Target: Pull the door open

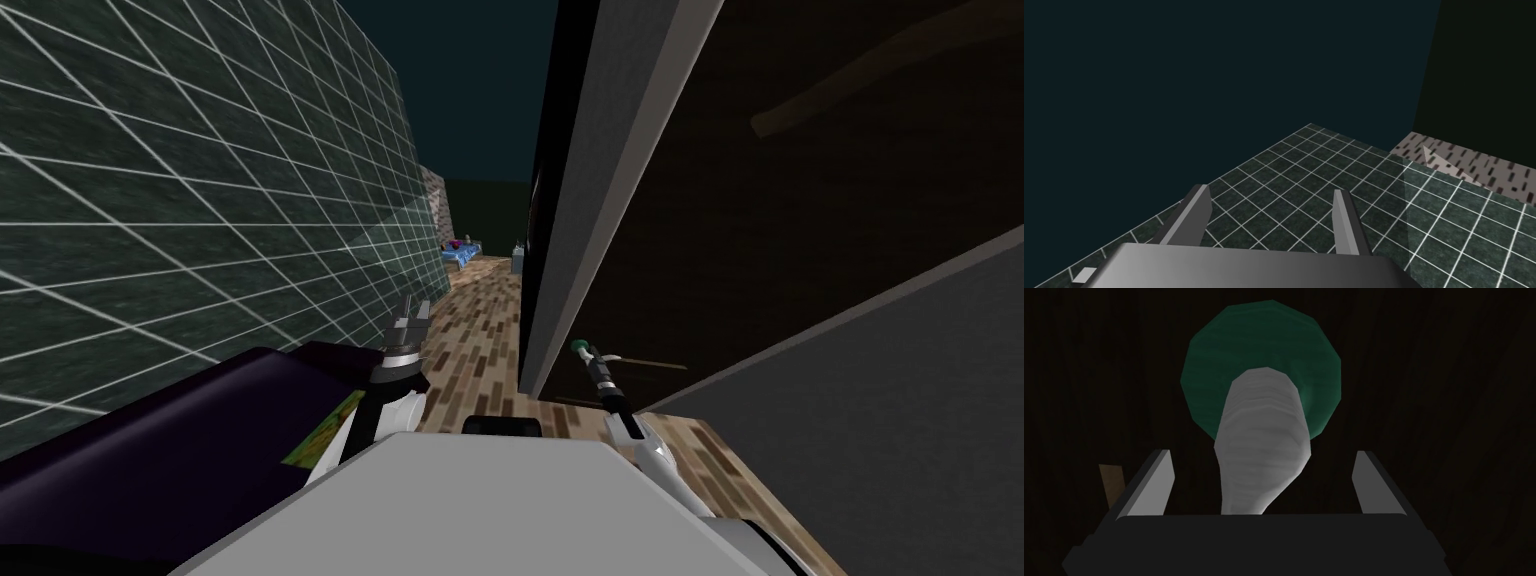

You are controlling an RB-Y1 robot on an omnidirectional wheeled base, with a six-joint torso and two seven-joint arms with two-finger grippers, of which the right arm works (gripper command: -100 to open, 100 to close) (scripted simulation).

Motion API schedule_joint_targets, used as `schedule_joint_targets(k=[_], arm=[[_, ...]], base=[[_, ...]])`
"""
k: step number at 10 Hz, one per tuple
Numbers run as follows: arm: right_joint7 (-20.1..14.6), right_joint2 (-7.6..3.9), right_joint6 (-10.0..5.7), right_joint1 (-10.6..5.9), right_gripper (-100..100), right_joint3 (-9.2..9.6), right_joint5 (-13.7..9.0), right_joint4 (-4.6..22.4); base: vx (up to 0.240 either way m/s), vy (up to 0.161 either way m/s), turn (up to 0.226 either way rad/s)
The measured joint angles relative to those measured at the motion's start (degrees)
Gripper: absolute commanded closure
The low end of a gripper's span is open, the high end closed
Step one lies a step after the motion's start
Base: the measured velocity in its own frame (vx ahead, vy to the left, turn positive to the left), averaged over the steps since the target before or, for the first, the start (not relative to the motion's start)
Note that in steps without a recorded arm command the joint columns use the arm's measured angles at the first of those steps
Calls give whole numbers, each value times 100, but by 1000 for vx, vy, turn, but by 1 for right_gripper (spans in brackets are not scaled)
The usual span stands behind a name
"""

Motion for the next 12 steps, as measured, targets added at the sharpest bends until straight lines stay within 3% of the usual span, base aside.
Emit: schedule_joint_targets(k=[6, 8, 10, 12], arm=[[5, 13, 7, 1, 100, 10, 3, 6], [-89, -75, -125, 57, 100, 69, 22, 27], [-183, -169, -195, 212, 100, 146, 51, -130], [-302, -260, -371, 299, 100, 249, 89, -54]], base=[[-24, -9, 19], [-168, -70, 130], [-189, -62, 100], [-179, -58, 117]])
